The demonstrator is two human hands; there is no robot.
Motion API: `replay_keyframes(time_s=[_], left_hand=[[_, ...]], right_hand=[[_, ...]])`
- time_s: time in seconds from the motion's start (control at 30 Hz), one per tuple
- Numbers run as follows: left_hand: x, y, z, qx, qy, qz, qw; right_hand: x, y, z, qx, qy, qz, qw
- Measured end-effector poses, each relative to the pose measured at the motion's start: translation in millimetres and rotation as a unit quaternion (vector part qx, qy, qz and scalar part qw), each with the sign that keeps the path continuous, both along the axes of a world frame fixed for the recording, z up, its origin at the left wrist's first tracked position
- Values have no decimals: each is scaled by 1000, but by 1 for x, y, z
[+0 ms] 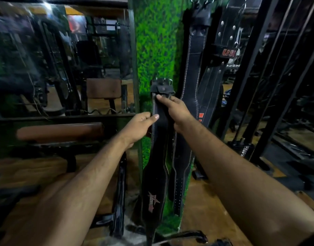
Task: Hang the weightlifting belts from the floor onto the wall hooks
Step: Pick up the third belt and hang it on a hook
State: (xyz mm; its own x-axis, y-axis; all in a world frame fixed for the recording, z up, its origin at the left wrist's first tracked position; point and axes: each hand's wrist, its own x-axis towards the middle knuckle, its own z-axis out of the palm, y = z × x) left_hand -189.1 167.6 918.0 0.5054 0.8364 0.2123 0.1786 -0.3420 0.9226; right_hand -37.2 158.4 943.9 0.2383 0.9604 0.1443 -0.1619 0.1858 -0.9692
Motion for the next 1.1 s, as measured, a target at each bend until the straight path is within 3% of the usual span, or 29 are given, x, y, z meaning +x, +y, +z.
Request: replay_keyframes(time_s=[0.13, 0.3, 0.6, 0.73, 0.97, 1.1], left_hand=[[18, 3, 23, 58, -32, 46, 997], [41, 2, 75, 121, -111, 74, 984], [77, -10, 148, 215, -220, 130, 942], [82, 0, 120, 143, -229, 98, 958], [72, -16, 18, 29, -104, 113, 988], [61, -15, -17, -6, -61, 61, 996]], right_hand=[[11, 7, 25, 79, -81, -31, 993], [22, 6, 82, 195, -98, -33, 975], [32, -2, 171, 287, -25, -3, 958], [37, -2, 176, 307, -5, -22, 951], [45, -1, 165, 299, 69, -49, 951], [40, -1, 154, 274, 92, -54, 956]])
